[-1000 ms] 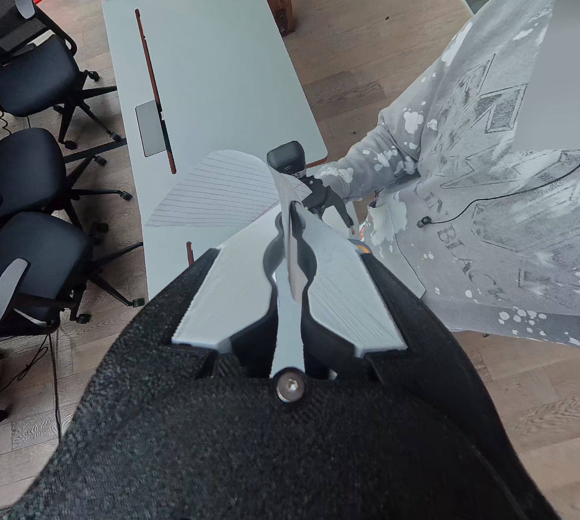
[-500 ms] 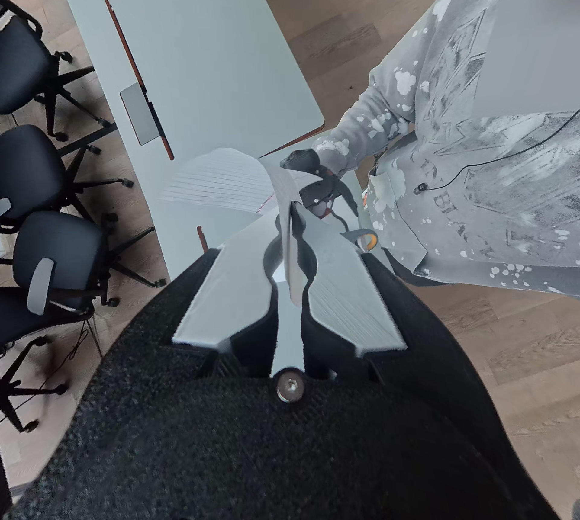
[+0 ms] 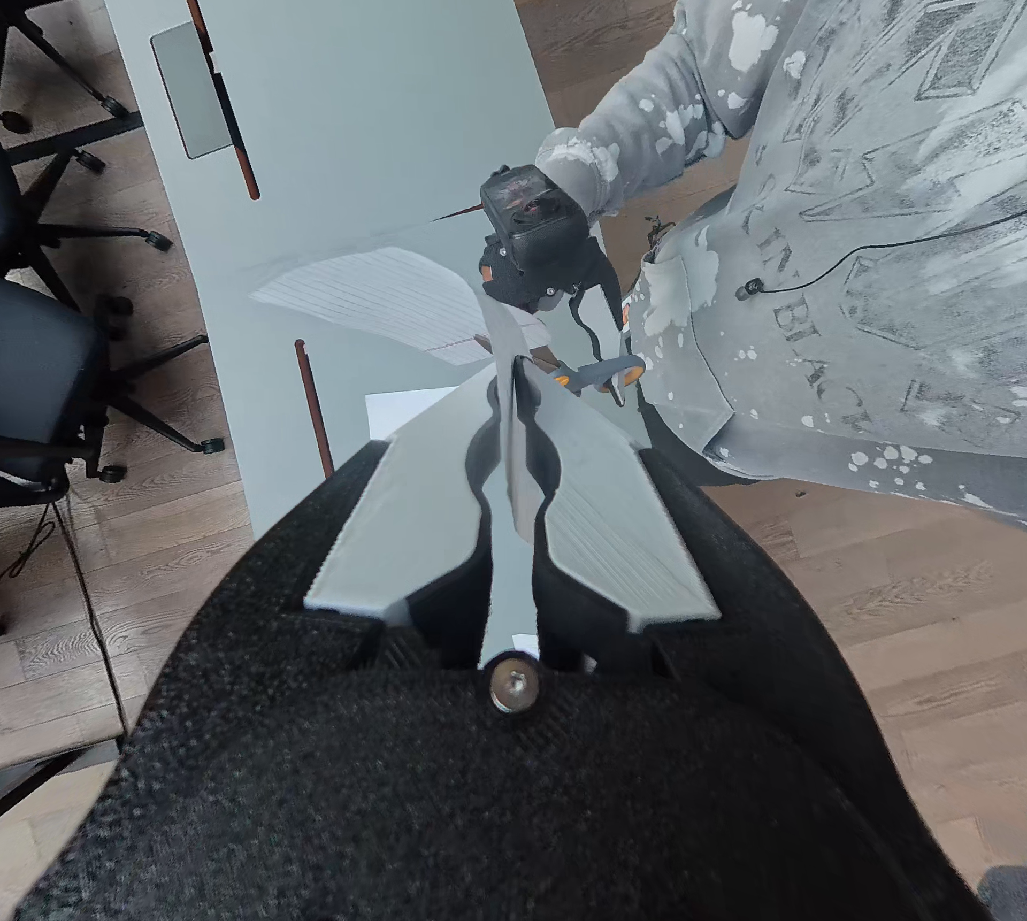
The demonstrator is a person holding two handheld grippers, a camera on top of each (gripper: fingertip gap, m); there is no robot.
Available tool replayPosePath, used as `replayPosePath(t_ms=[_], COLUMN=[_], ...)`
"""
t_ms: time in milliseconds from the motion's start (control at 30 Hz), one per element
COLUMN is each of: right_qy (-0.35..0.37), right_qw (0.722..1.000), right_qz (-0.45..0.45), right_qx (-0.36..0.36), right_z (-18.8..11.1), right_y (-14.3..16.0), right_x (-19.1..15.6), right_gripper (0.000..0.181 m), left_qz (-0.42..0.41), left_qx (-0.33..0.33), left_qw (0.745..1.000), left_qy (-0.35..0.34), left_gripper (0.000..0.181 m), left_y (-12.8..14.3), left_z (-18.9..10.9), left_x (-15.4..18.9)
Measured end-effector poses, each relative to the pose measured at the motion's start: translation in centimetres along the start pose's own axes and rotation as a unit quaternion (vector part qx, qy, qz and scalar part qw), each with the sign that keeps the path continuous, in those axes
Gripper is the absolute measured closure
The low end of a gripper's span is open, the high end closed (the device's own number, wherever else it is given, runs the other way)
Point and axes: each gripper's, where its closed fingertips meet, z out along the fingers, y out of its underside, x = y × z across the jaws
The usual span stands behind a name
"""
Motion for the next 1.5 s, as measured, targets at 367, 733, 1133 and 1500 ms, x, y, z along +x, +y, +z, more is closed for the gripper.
replayPosePath(t_ms=[367,733,1133,1500], right_qy=[-0.017,-0.022,0.029,0.045], right_qw=[1.0,0.999,0.995,0.991], right_qz=[-0.01,-0.021,-0.062,-0.069], right_qx=[-0.015,-0.024,-0.077,-0.106], right_z=[0.4,1.2,2.4,2.7], right_y=[-0.7,-0.5,1.3,2.3], right_x=[-0.7,-0.7,1.0,1.3], right_gripper=[0.137,0.13,0.127,0.129], left_qz=[-0.043,-0.07,-0.103,-0.174], left_qx=[-0.019,-0.03,-0.021,-0.006], left_qw=[0.998,0.995,0.986,0.97], left_qy=[0.034,0.068,0.129,0.172], left_gripper=[0.181,0.181,0.181,0.181], left_y=[2.8,4.2,4.9,5.9], left_z=[2.3,2.9,3.3,4.8], left_x=[1.1,2.1,3.0,3.0])
